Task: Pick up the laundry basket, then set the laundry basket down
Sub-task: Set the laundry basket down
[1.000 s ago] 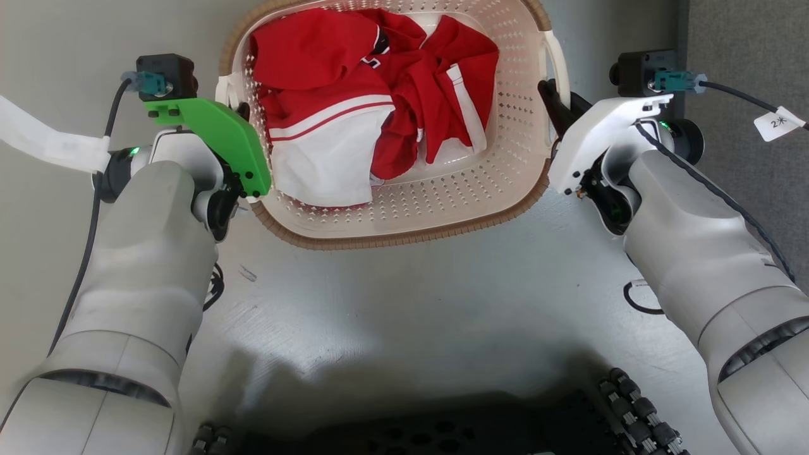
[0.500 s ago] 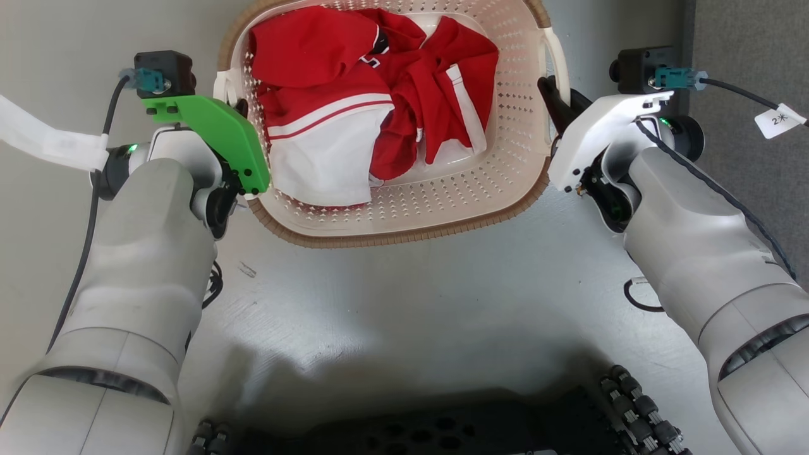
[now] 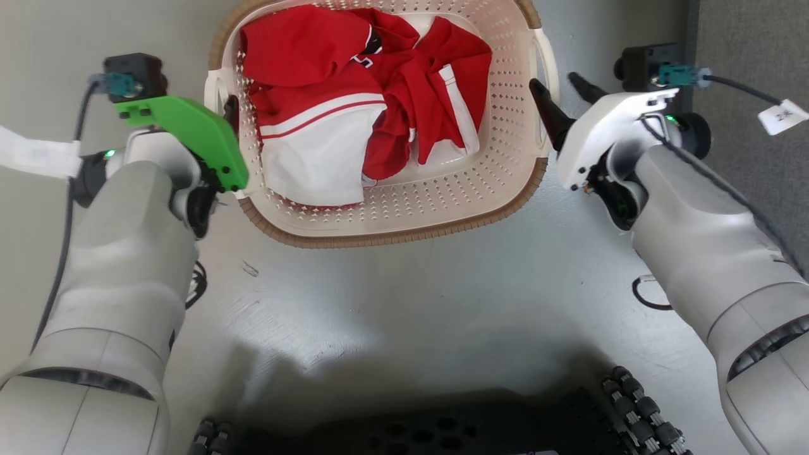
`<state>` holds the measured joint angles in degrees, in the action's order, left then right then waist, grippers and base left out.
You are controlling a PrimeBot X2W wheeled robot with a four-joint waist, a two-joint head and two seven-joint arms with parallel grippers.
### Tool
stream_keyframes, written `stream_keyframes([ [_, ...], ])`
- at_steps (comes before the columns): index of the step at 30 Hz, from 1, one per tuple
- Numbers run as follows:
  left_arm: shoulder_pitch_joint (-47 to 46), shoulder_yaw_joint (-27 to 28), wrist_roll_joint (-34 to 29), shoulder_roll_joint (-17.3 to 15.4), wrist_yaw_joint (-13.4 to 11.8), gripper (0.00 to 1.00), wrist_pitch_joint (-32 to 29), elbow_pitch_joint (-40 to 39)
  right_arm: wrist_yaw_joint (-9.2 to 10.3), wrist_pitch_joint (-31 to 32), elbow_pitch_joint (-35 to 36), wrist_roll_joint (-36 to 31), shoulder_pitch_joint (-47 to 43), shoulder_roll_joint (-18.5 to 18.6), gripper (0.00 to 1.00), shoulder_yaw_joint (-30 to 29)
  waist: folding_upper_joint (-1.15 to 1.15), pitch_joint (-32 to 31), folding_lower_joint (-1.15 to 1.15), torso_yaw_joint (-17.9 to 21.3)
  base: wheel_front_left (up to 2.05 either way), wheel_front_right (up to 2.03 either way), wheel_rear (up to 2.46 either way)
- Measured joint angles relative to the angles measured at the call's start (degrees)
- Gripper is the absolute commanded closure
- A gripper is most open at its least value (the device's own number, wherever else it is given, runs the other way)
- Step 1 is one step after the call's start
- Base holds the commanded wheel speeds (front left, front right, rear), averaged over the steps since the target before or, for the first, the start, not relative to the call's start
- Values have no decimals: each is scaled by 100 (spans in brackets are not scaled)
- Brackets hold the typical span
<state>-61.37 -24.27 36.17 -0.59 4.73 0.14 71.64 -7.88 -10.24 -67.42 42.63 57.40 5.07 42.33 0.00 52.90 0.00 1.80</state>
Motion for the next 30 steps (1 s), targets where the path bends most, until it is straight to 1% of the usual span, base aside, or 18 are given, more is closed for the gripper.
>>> stream_keyframes([
  [1,-4,-2,0,-40,1,0,2,0,0,18,11,23,1,37,0,14,0,1,0,-3,0,0,0],
  [6,-20,-31,-1,-35,4,0,76,2,2,18,53,37,1,46,0,40,0,-4,0,-14,0,0,0],
  [8,-30,-60,-1,-35,8,0,90,3,38,16,71,53,1,51,0,62,0,-17,0,-21,0,0,0],
  [14,-25,-134,-1,-36,36,0,170,21,38,1,137,83,-34,70,0,153,0,-153,0,-43,0,0,0],
  [21,91,-231,-46,-36,65,0,635,-13,38,-163,227,89,-159,194,0,243,0,-465,0,-54,0,0,0],
  [26,221,-357,-197,-36,88,0,1071,-107,38,-293,308,110,-289,257,0,244,0,-790,0,-54,0,0,0],
  [30,322,-396,-240,-36,89,0,1307,-169,38,-365,419,134,-351,299,0,227,0,-1086,0,-49,0,0,0],
])
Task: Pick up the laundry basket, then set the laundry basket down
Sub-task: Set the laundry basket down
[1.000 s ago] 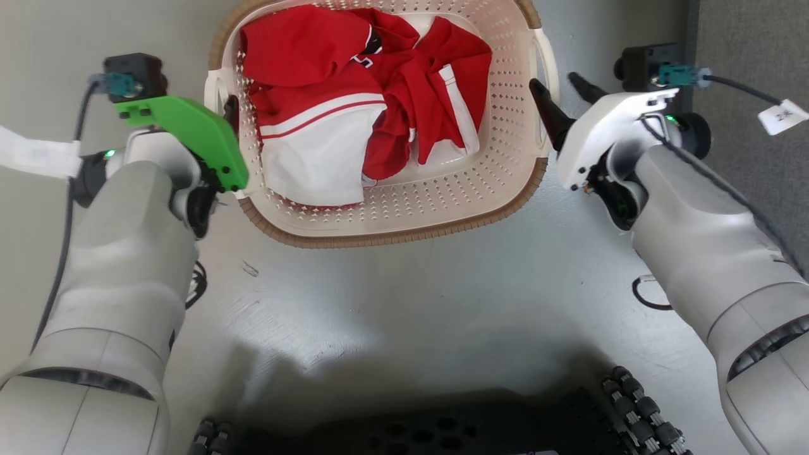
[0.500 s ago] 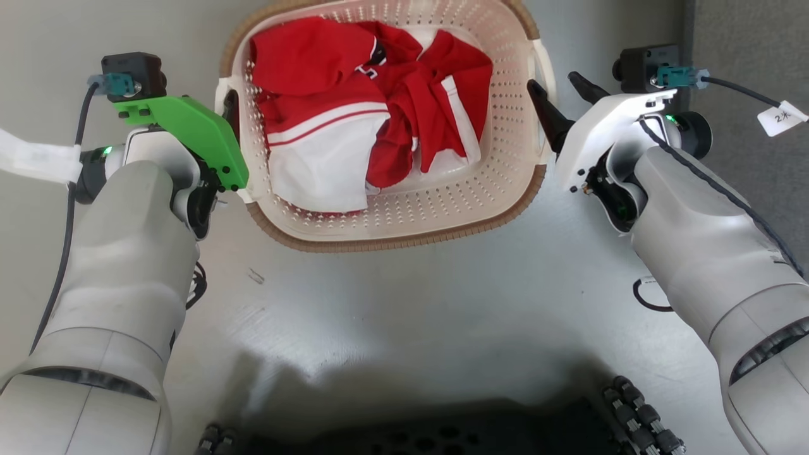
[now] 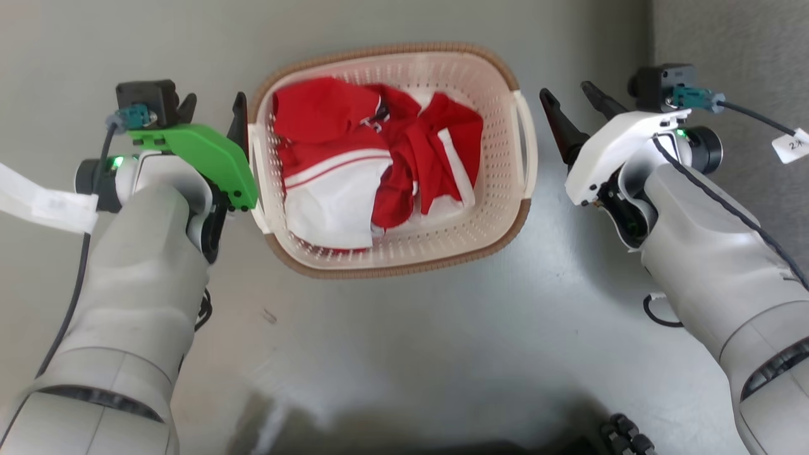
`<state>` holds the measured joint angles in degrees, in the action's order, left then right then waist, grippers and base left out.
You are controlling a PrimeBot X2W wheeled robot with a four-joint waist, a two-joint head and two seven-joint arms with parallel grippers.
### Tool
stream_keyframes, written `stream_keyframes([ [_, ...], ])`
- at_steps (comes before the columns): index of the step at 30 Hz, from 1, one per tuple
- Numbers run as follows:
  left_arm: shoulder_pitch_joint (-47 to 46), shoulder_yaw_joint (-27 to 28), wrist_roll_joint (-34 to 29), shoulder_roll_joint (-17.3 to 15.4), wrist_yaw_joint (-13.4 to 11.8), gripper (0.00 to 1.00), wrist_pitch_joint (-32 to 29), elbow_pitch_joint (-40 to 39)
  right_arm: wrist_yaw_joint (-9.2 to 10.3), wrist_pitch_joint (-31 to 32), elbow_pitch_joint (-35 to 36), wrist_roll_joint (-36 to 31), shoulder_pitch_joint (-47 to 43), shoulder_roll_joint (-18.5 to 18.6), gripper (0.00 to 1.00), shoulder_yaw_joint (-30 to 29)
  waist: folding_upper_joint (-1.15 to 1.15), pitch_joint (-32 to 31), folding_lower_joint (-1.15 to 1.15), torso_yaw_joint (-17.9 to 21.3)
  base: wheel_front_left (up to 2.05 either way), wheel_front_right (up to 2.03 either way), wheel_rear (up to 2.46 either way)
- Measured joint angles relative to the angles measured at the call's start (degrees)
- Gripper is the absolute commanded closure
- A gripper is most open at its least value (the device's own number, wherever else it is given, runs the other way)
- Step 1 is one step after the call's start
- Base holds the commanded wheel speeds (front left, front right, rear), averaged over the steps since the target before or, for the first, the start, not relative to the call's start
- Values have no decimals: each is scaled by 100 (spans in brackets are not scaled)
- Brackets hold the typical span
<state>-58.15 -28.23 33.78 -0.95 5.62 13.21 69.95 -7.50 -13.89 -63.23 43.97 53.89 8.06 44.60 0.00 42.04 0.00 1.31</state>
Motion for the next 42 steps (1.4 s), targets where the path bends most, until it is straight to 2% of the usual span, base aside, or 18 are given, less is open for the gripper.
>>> stream_keyframes([
  [8,264,-2,-33,0,-4,0,104,-186,1,-46,177,147,-303,87,0,-287,0,-628,0,20,0,0,0],
  [11,330,13,-64,-4,-62,0,122,-304,20,-46,522,135,-320,188,0,-565,0,-866,0,26,0,0,0],
  [15,413,59,-120,-62,-129,0,122,-571,219,-46,1040,38,-326,348,0,-949,0,-1168,0,38,0,0,0],
  [21,501,314,-327,-280,-378,0,122,-1511,416,-47,1735,-315,-569,458,0,-1322,0,-1573,0,60,0,0,0],
  [26,889,461,-531,-355,-573,0,122,-2265,657,-53,2410,-708,-921,547,0,-1679,0,-1913,0,82,0,0,0],
  [33,1467,648,-737,-420,-775,0,123,-3052,820,-54,3141,-1101,-1437,582,0,-2080,0,-2260,0,112,0,0,0],
  [42,2359,817,-1061,-548,-971,0,123,-3904,964,-54,3735,-1521,-2303,538,0,-2353,0,-2676,0,172,0,0,0],
])
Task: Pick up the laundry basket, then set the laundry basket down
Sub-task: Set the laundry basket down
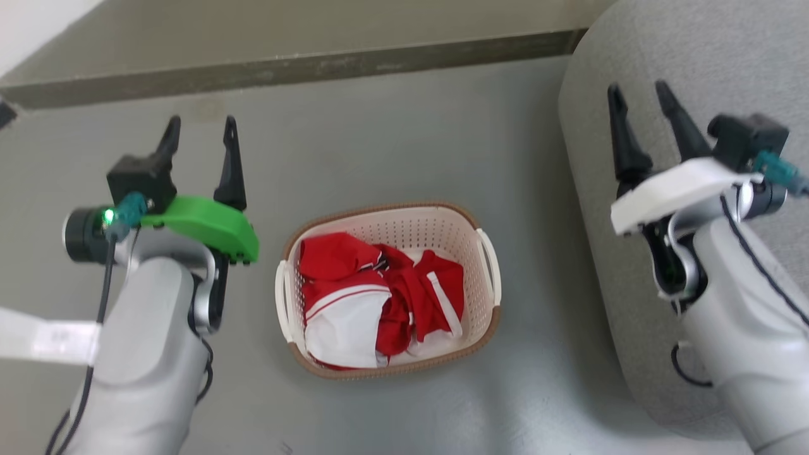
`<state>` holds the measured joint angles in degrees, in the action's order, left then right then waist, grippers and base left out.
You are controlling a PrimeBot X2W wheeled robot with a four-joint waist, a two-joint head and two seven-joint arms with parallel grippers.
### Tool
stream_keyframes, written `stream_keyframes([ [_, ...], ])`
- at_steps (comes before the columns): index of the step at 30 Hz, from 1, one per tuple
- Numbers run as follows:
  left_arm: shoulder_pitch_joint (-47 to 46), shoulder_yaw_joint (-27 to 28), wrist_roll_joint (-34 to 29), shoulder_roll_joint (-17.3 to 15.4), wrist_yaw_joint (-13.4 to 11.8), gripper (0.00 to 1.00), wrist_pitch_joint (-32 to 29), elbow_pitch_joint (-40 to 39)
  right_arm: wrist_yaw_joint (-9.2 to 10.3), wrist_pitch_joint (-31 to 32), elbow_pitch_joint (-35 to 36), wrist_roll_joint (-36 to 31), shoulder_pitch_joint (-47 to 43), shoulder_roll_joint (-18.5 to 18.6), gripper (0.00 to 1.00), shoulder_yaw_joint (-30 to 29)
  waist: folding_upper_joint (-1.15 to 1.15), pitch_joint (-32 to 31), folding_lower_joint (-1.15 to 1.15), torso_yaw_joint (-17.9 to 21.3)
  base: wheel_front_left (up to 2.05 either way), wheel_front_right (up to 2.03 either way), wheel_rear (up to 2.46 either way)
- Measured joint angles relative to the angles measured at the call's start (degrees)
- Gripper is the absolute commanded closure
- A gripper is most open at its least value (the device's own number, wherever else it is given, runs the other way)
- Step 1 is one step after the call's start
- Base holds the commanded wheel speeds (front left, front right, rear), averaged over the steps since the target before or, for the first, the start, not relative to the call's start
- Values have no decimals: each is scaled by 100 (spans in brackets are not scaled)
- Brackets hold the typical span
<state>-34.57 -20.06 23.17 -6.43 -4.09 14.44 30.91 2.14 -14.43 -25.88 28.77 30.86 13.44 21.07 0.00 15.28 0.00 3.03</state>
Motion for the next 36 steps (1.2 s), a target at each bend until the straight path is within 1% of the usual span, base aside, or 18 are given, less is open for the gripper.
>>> stream_keyframes([
  [6,633,121,-70,-4,-92,0,0,-439,9,0,265,-186,-520,-78,0,-64,0,-277,0,48,0,0,0],
  [8,875,115,-82,-1,-97,0,0,-536,49,0,339,-219,-697,-79,0,-110,0,-370,0,63,0,0,0],
  [15,1518,41,-233,12,-99,0,0,-805,60,1,517,-366,-1327,-98,0,-226,0,-682,0,68,0,0,0],
  [16,1605,44,-245,10,-99,0,0,-845,86,1,523,-372,-1401,-110,0,-227,0,-724,0,66,0,0,0],
  [21,2022,80,-252,5,-147,0,0,-1017,99,1,611,-412,-1740,-169,0,-258,0,-904,0,72,0,0,0],
  [29,2455,158,-276,15,-155,0,-1,-1349,101,1,766,-475,-2113,-186,0,-375,0,-1037,0,83,0,0,0],
  [33,2622,193,-293,16,-157,0,-1,-1471,143,1,866,-526,-2230,-192,0,-401,0,-1087,0,69,0,0,0],
  [36,2749,255,-294,16,-202,0,-1,-1562,143,1,937,-570,-2293,-196,0,-422,0,-1122,0,63,0,0,0],
])
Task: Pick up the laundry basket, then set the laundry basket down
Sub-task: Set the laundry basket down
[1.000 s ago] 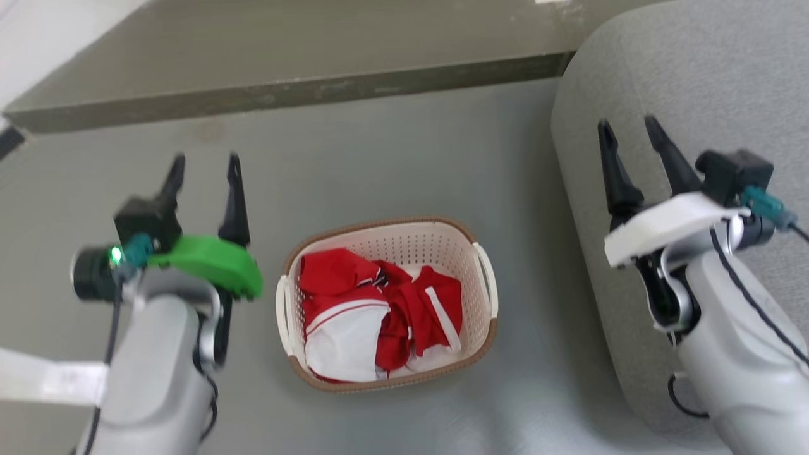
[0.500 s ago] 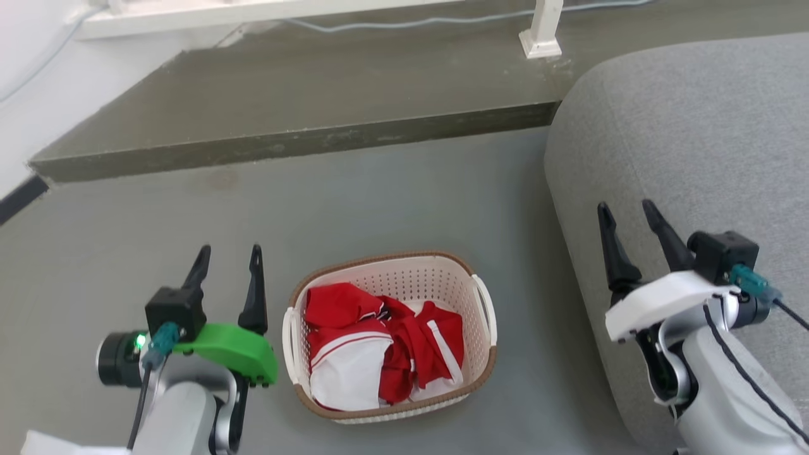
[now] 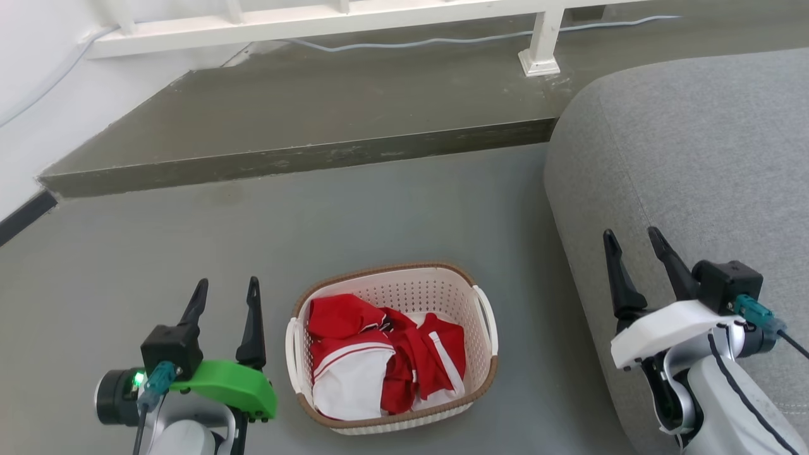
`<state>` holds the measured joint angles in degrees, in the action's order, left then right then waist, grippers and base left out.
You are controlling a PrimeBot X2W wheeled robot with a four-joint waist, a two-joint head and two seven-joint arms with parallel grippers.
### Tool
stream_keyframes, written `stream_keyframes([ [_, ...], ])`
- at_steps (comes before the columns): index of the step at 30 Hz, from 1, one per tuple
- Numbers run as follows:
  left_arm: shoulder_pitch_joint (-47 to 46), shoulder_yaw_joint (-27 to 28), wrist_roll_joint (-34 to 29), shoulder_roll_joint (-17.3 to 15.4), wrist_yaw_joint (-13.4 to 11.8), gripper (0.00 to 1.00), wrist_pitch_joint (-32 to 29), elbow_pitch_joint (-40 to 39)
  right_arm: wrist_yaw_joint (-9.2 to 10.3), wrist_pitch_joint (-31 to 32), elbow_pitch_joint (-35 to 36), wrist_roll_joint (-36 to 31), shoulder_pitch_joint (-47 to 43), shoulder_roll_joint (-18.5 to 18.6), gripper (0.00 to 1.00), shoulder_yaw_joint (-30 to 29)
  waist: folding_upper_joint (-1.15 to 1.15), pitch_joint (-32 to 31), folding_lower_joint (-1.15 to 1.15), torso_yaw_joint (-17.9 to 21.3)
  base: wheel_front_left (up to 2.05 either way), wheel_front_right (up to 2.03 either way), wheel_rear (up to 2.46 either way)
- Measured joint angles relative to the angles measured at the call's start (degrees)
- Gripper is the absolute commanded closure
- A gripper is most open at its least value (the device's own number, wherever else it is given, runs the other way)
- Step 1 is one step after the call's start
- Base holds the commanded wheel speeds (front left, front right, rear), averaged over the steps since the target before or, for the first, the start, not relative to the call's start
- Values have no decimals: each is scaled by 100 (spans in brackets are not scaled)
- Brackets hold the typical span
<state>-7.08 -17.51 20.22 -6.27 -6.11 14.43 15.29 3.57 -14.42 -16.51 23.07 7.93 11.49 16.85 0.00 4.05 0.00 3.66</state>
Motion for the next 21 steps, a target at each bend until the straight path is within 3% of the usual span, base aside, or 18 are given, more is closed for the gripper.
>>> stream_keyframes([
  [21,425,113,-73,0,-49,0,0,-342,0,0,191,-196,-299,-58,0,-124,0,-93,0,14,0,0,0],
])
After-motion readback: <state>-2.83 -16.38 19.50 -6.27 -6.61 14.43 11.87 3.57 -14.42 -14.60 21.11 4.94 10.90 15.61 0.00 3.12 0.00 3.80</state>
